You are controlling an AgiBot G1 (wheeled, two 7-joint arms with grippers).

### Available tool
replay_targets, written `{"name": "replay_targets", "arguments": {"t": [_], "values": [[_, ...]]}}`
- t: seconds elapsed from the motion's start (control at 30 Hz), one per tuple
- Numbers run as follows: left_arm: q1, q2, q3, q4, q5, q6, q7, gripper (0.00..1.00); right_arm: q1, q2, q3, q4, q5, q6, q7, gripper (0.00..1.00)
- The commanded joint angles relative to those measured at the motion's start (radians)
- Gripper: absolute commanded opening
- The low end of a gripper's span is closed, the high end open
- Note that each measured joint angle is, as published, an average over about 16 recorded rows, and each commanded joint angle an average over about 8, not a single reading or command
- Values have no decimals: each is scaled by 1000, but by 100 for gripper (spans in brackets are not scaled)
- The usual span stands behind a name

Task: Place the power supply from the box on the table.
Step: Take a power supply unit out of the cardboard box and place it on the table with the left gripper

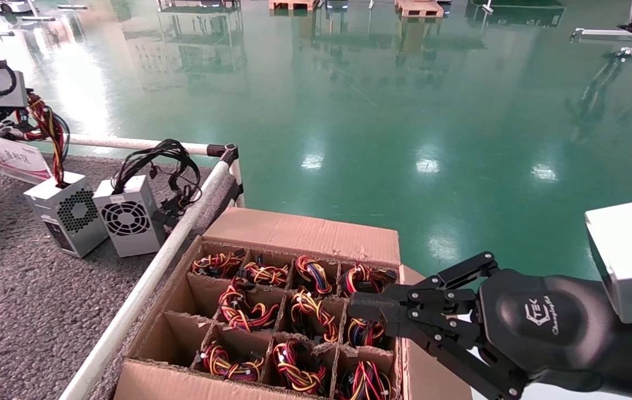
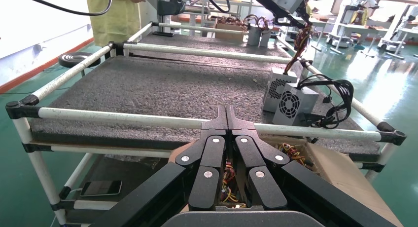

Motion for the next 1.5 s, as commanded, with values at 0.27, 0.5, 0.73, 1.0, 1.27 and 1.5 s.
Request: {"name": "replay_targets", "arguments": {"t": [0.27,0.5,0.73,1.0,1.27,1.5], "values": [[-5,-3,0,15,-2,26,-3,100,0,0,0,0,0,0,0,0],[-9,-5,1,28,-1,49,-9,100,0,0,0,0,0,0,0,0],[-10,-6,4,38,2,69,-15,100,0,0,0,0,0,0,0,0],[-12,-4,8,48,7,94,-19,100,0,0,0,0,0,0,0,0],[-16,0,15,57,16,127,-23,100,0,0,0,0,0,0,0,0],[-18,1,20,61,23,148,-25,100,0,0,0,0,0,0,0,0]]}}
